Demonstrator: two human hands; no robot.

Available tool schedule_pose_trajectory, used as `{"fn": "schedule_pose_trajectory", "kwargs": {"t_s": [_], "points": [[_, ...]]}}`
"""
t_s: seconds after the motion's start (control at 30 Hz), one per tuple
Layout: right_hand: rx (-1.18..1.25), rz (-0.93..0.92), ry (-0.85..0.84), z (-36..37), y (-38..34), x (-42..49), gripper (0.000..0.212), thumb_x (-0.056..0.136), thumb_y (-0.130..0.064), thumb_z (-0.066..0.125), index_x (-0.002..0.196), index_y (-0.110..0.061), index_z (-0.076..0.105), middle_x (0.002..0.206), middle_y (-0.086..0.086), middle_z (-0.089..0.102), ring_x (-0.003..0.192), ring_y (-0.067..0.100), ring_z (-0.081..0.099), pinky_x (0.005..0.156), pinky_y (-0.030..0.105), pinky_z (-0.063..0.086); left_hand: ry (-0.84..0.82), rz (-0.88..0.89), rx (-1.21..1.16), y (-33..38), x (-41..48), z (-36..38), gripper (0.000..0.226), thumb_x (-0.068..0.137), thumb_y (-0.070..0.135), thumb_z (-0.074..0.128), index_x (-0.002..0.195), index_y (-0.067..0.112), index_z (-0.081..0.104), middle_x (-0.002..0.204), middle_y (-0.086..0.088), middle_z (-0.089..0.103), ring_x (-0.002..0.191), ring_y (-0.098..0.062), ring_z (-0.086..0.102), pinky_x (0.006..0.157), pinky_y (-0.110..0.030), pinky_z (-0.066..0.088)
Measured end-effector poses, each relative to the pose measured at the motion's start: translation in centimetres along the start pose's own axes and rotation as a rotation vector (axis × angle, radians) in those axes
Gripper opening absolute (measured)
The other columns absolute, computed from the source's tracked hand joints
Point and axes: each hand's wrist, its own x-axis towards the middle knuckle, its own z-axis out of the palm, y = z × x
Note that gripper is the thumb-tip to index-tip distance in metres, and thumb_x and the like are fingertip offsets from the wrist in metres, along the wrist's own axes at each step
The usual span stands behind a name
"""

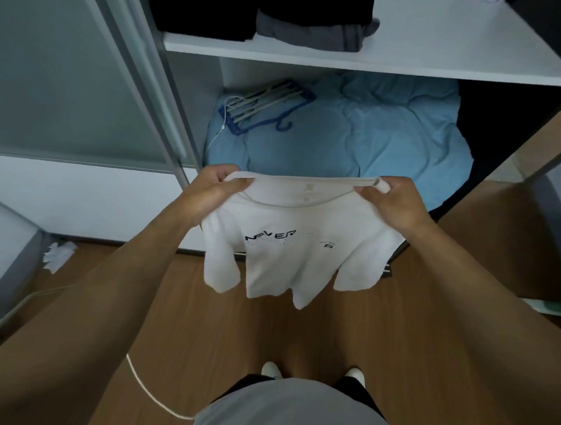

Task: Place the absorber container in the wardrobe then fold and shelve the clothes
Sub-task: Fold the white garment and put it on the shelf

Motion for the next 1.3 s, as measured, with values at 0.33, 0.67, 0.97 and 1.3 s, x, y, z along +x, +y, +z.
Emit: {"fn": "schedule_pose_trajectory", "kwargs": {"t_s": [0.33,0.67,0.97,1.3], "points": [[0.059,0.054,-0.089,-1.4,-0.1,-1.2,0.021,0.085,-0.024,0.079,0.064,-0.022,0.075,0.066,-0.006,0.070,0.059,0.004,0.063,0.055,0.016,0.046,-0.224,-0.125,-0.025,-1.3,-0.5,-0.2,0.035,0.081,0.048,0.071,0.107,0.025,0.076,0.110,0.002,0.076,0.102,-0.014,0.072,0.077,-0.012,0.053],[-0.130,0.015,-0.032,-1.5,1.6,-1.4,0.010,0.094,-0.020,0.069,0.095,-0.011,0.067,0.077,-0.002,0.061,0.068,0.011,0.054,0.068,0.027,0.044,0.134,0.093,0.190,-0.1,1.3,1.5,0.041,0.096,0.045,0.061,0.082,0.008,0.050,0.069,0.004,0.044,0.054,-0.002,0.040,0.047,-0.016,0.030],[0.223,0.063,-0.210,-1.1,0.5,-2.2,0.021,0.102,-0.023,0.056,0.103,-0.014,0.075,0.089,-0.005,0.075,0.080,0.005,0.066,0.072,0.016,0.052,0.263,0.141,0.293,-0.2,2.0,0.1,0.019,0.100,0.036,0.056,0.094,0.021,0.065,0.083,0.008,0.060,0.073,-0.006,0.054,0.070,-0.027,0.042],[0.007,0.169,0.172,-0.1,0.4,-0.7,0.039,0.099,-0.020,0.057,0.064,-0.004,0.047,0.061,0.002,0.037,0.053,0.010,0.035,0.054,0.027,0.029,0.354,0.230,0.302,0.6,1.9,1.4,0.020,0.094,0.031,0.067,0.085,0.014,0.069,0.078,-0.004,0.055,0.066,-0.003,0.045,0.060,-0.009,0.034]]}}
